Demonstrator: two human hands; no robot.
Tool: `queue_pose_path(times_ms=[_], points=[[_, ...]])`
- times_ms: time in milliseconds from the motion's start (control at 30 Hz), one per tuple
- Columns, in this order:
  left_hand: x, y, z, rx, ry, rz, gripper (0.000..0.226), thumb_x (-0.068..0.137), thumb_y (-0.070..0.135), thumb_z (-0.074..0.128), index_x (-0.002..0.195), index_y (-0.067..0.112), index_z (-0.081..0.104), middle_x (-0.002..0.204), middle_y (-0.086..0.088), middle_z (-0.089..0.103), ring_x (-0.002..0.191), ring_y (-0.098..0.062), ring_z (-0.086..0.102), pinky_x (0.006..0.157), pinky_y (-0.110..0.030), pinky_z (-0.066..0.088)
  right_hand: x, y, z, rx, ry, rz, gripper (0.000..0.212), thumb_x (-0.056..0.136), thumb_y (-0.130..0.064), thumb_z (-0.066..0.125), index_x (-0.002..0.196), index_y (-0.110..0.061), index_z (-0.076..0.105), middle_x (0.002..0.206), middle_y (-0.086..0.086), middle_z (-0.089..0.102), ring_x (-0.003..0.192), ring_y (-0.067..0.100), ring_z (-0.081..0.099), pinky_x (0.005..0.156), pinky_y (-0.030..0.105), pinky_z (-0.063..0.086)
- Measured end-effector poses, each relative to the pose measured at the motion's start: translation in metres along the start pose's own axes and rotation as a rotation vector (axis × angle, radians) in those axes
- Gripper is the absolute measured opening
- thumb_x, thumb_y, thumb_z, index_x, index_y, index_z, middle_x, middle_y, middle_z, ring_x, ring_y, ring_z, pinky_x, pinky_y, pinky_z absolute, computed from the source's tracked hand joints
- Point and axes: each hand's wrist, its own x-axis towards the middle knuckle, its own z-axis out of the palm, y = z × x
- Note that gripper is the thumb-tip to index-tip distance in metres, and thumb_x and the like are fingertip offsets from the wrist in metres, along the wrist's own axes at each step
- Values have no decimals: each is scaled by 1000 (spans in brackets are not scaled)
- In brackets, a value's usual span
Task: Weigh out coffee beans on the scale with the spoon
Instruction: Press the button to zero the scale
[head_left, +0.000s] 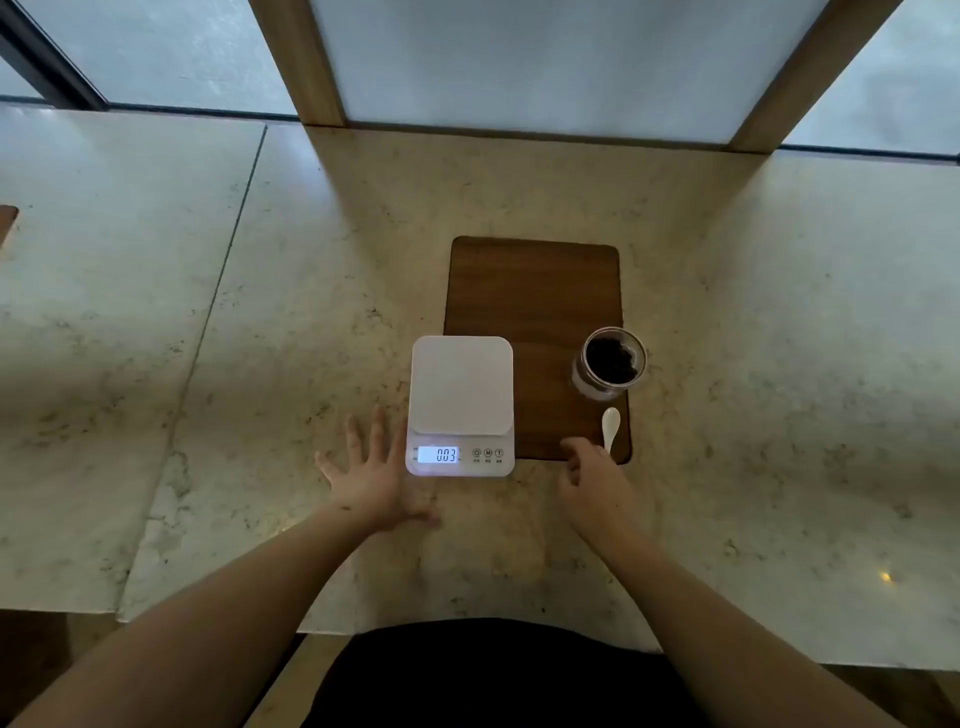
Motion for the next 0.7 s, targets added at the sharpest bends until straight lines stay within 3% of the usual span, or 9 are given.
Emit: queue_pose_path(times_ms=[133,233,367,533,600,700], points=[[5,-2,2,-8,9,1,150,46,106,49,129,41,-58,147,-3,-58,134,-40,-54,107,-85,-8,-9,-26,9,-184,-206,-317,46,97,-29,41,142,-31,46,100,-3,60,77,15,59,65,35,54],[7,-4,6,-11,17,15,152,44,106,48,132,41,-56,143,-1,-61,132,-38,-56,107,-85,-10,-8,-32,13,-231,-225,-287,48,99,-30,39,147,-29,41,98,-2,60,76,16,58,66,37,55],[12,-5,9,-28,22,14,152,42,107,48,134,41,-55,142,1,-63,130,-35,-58,107,-84,-12,-9,-37,13,-375,-362,-257,60,100,-27,37,156,-35,17,108,2,63,84,22,62,71,41,56],[9,-1,7,-36,16,21,151,45,106,48,133,40,-56,147,-2,-59,134,-38,-55,106,-84,-13,-4,-45,19,-550,-403,-266,74,97,-21,42,157,-32,-1,74,-2,48,61,13,51,50,31,46],[8,2,6,-21,7,22,150,49,104,50,133,39,-56,151,-4,-55,135,-40,-53,106,-84,-12,-1,-49,23,-611,-430,-263,76,96,-21,44,157,-29,-2,76,0,49,62,14,51,52,33,50],[6,-2,5,-13,4,5,150,52,102,53,134,37,-55,152,-5,-53,134,-39,-54,106,-85,-12,2,-55,29,-638,-443,-232,77,96,-19,43,158,-28,-1,82,2,50,59,13,48,46,30,40]])
